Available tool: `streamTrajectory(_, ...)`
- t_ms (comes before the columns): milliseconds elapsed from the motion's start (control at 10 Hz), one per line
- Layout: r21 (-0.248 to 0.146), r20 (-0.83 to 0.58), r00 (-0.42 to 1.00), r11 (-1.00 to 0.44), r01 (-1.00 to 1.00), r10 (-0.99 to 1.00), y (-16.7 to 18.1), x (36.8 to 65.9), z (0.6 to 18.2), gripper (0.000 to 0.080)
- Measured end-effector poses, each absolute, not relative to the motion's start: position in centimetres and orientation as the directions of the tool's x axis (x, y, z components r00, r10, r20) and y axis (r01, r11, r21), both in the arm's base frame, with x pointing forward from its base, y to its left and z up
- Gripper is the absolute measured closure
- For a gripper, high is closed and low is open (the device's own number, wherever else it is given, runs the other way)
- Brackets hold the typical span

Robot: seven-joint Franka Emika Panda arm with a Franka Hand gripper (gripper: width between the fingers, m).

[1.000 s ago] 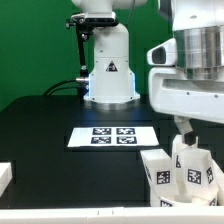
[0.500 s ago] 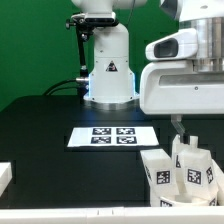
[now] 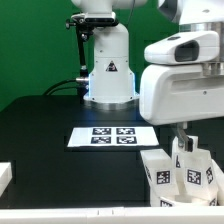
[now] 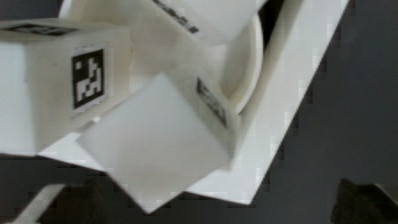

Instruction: Assemble stool

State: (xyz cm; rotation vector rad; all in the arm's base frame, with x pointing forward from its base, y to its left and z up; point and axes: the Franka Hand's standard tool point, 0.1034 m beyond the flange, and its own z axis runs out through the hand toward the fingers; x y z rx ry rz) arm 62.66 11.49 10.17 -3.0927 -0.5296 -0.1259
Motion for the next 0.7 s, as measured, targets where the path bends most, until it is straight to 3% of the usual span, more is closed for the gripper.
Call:
streamTrajectory(400,0.054,0.061,0.838,-0.84,0.54,0.543,10.6,62.9,10.0,0.0151)
streamTrajectory(700,0.079,0.004,0.733,-0.731,0.678,0.68,10.2,63.5,8.3,0.0151)
